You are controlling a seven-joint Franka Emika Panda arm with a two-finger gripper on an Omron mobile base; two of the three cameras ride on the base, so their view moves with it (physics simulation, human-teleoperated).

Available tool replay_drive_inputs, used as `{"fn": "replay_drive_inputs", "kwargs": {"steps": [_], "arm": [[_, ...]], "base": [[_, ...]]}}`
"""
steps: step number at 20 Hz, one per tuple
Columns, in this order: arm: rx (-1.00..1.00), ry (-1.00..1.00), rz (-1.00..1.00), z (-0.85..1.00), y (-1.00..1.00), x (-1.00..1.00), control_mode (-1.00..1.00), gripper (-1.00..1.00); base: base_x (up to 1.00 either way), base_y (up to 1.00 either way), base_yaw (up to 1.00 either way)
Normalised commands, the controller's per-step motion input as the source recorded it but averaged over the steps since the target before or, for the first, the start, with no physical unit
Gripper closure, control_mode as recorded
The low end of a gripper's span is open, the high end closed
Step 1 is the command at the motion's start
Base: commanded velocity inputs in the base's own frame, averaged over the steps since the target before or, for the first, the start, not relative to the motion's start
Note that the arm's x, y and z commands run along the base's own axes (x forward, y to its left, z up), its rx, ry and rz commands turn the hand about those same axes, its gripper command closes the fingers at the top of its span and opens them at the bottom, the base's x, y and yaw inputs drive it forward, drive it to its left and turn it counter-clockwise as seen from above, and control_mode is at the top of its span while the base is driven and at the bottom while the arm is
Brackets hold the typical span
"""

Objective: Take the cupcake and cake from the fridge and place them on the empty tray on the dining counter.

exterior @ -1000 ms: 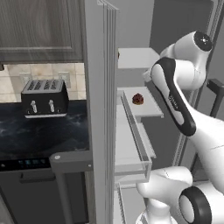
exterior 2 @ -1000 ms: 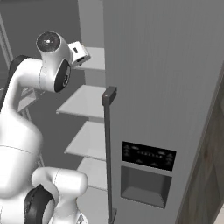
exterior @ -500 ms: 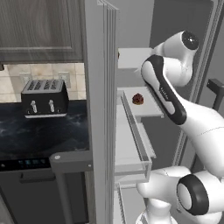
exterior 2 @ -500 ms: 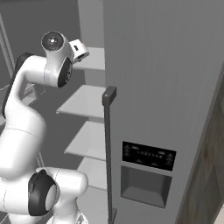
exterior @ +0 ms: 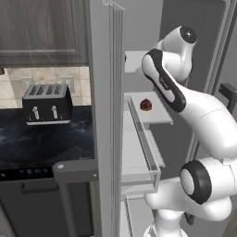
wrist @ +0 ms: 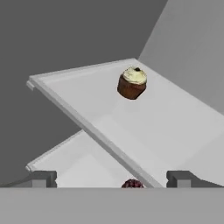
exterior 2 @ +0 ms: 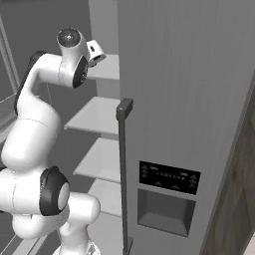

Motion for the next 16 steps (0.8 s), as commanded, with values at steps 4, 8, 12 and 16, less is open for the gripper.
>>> {"fn": "replay_drive_inputs", "kwargs": {"steps": [4,8,12,16], "arm": [[0.02,0.03,0.0,0.0,0.16,0.51,-1.0,-1.0],[0.03,0.0,0.0,0.0,0.2,0.51,-1.0,-1.0],[0.03,0.0,0.0,-0.04,0.17,0.42,-1.0,-1.0],[0.03,-0.02,0.0,-0.17,0.08,0.29,-1.0,-1.0]], "base": [[0.0,0.0,0.0],[0.0,0.0,0.0],[0.0,0.0,0.0],[0.0,0.0,0.0]]}}
